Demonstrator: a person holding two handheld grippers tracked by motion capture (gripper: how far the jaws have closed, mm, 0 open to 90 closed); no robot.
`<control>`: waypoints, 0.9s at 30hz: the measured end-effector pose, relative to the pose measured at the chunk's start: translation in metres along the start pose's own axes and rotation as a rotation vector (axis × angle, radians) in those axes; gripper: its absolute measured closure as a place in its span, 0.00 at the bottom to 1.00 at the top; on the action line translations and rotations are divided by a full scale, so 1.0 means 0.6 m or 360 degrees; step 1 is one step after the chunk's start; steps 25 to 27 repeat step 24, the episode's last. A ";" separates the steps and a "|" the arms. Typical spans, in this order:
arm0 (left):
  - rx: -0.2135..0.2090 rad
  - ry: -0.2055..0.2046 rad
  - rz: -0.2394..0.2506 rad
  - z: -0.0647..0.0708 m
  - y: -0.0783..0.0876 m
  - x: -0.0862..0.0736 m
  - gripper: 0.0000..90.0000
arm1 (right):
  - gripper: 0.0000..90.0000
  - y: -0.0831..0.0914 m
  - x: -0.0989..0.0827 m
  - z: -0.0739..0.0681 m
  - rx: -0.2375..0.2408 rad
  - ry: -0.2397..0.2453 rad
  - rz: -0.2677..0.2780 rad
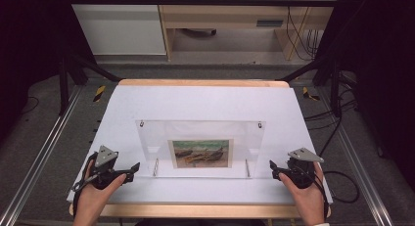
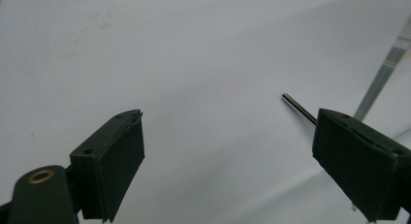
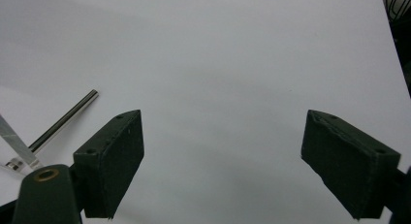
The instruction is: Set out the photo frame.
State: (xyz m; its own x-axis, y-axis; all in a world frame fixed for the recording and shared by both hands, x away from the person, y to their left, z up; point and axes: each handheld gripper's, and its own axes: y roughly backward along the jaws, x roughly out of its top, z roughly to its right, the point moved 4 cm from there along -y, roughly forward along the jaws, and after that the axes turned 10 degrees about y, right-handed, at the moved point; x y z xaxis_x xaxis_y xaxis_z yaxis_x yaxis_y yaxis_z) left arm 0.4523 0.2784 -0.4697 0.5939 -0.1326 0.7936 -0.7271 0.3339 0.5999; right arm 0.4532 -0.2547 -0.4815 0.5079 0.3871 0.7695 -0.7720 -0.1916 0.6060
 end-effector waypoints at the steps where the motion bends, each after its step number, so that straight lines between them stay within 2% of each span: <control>1: 0.0004 0.0001 0.0002 -0.003 -0.002 0.000 0.12 | 0.17 -0.002 0.000 0.000 0.0001 -0.0001 -0.0008; 6: 0.0045 0.0005 0.0004 -0.016 -0.009 0.002 0.12 | 0.17 -0.013 0.000 0.002 -0.0006 -0.0003 -0.0034; 9: 0.0076 0.0028 -0.0019 -0.032 -0.026 0.003 0.11 | 0.17 -0.027 0.004 0.009 -0.0026 -0.0002 -0.0053; 15: 0.0114 0.0029 -0.0007 -0.041 -0.049 0.010 0.10 | 0.19 -0.045 0.007 0.015 -0.0058 0.0006 -0.0091; 19: 0.0134 -0.0005 -0.0009 -0.043 -0.053 0.011 0.09 | 0.21 -0.043 0.005 0.017 -0.0074 0.0007 -0.0085; 23: 0.0118 0.0043 0.0012 -0.049 -0.047 0.009 0.07 | 0.27 -0.033 -0.001 0.020 -0.0092 -0.0004 -0.0072; 27: 0.0118 0.0043 0.0012 -0.049 -0.047 0.009 0.07 | 0.28 -0.031 -0.003 0.020 -0.0090 -0.0008 -0.0073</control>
